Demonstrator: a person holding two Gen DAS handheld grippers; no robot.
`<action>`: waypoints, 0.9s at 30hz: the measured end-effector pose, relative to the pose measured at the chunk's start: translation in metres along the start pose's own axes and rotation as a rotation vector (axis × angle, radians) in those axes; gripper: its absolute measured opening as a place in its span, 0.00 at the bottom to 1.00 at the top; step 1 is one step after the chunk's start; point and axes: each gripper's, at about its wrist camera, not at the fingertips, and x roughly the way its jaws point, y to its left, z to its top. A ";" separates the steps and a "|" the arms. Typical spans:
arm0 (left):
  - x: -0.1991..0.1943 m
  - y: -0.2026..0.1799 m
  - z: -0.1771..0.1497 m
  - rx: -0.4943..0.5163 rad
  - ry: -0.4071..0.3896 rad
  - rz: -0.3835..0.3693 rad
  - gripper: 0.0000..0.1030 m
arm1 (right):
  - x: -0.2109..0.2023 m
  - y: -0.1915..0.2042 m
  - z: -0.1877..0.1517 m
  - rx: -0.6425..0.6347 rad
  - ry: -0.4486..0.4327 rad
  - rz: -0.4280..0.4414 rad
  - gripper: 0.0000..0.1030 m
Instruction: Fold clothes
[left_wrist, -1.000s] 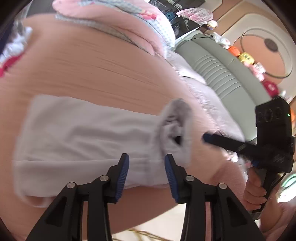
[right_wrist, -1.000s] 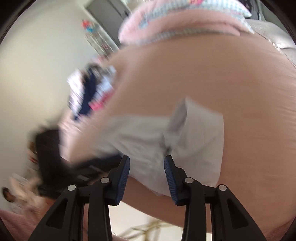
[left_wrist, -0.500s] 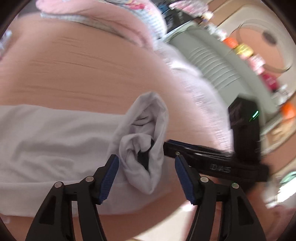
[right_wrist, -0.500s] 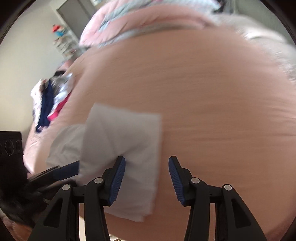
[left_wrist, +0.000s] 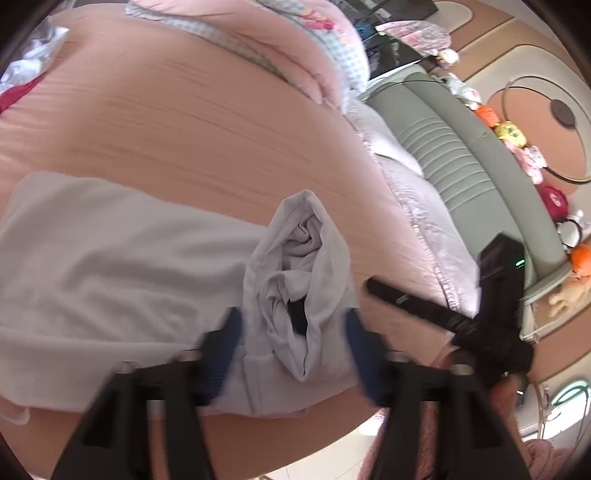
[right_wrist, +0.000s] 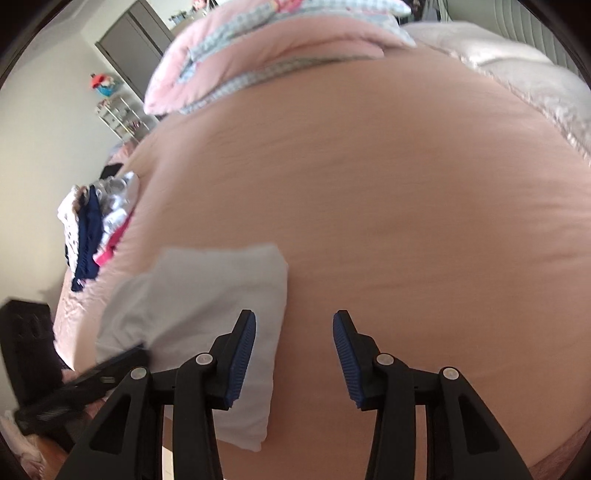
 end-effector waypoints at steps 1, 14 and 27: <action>0.004 -0.003 0.001 0.007 -0.008 0.027 0.60 | 0.001 -0.001 -0.003 0.001 0.000 0.005 0.43; 0.002 -0.015 0.003 0.043 0.018 0.042 0.21 | -0.013 -0.024 -0.010 0.016 0.004 -0.015 0.43; -0.059 0.025 0.020 0.049 -0.019 0.123 0.18 | 0.000 0.052 0.016 -0.153 0.024 0.081 0.43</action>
